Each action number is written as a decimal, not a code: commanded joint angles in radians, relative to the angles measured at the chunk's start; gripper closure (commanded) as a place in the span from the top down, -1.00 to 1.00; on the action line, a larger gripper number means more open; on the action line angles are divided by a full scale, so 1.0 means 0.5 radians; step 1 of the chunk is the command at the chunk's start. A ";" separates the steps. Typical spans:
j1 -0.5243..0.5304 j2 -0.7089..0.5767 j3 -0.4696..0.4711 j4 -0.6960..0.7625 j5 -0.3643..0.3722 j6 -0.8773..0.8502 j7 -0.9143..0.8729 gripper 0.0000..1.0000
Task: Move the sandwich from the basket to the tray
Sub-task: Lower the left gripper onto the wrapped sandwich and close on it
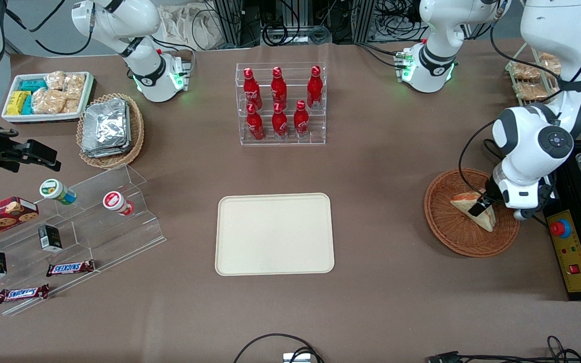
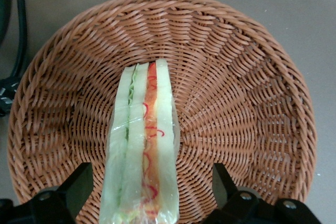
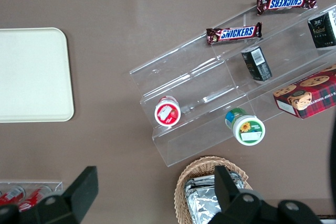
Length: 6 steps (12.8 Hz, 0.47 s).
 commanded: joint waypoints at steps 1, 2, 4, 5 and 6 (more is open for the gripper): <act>0.003 0.009 -0.009 -0.046 0.030 0.081 -0.050 1.00; 0.003 0.018 -0.009 -0.046 0.030 0.090 -0.047 1.00; -0.003 0.031 -0.009 -0.046 0.030 0.105 -0.047 0.89; -0.006 0.034 -0.006 -0.046 0.030 0.109 -0.047 0.76; -0.003 0.037 -0.006 -0.046 0.030 0.112 -0.047 0.69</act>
